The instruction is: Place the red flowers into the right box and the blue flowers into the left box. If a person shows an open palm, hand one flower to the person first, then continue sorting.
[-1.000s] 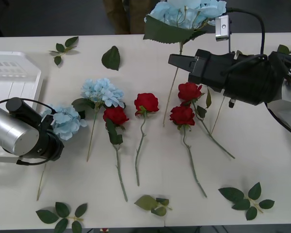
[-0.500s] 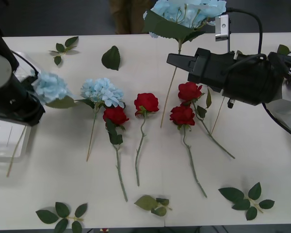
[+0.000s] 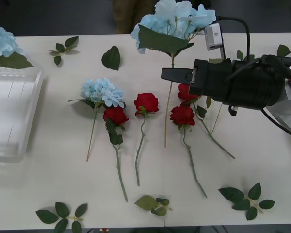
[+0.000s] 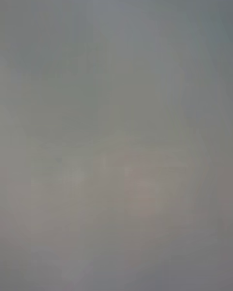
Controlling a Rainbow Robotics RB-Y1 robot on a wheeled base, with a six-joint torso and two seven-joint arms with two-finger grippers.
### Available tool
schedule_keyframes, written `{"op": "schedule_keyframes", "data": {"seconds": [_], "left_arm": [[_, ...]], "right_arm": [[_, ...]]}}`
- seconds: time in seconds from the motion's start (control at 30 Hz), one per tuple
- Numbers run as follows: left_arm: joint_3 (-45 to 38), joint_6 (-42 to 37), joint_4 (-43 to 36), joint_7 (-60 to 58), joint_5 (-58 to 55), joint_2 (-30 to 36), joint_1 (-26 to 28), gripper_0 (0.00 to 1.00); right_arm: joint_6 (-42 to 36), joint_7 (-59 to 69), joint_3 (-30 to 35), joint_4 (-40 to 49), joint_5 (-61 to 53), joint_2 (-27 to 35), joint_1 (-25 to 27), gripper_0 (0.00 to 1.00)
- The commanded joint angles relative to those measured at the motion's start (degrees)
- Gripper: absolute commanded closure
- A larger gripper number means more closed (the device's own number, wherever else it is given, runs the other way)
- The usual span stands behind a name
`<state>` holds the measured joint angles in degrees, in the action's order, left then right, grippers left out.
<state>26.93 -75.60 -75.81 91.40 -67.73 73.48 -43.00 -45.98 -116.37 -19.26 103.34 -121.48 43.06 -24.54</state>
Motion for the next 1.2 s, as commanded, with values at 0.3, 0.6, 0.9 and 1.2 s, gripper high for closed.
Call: {"op": "schedule_keyframes", "data": {"seconds": [0.3, 0.6, 0.9, 1.2], "left_arm": [[0.14, 17.94, 11.29, -0.52, 2.86, 2.28, 8.73, 1.00], [0.14, 23.65, 15.25, -1.31, 4.71, 0.52, 9.52, 0.35], [0.23, 24.62, 16.39, -1.40, 5.24, -0.62, 9.52, 0.31], [-2.32, 21.37, 4.44, 6.60, -7.16, -1.24, 9.52, 0.29]], "right_arm": [[-1.13, 0.62, 1.42, 0.73, -1.12, 0.18, -2.18, 1.00], [-1.04, 0.71, 1.51, 0.73, -1.12, 0.18, -2.09, 1.00], [-0.78, 0.71, 1.51, 0.73, -1.12, 0.18, -1.83, 1.00], [-0.69, 0.62, 1.51, 0.73, -1.12, 0.18, -1.83, 1.00]]}}
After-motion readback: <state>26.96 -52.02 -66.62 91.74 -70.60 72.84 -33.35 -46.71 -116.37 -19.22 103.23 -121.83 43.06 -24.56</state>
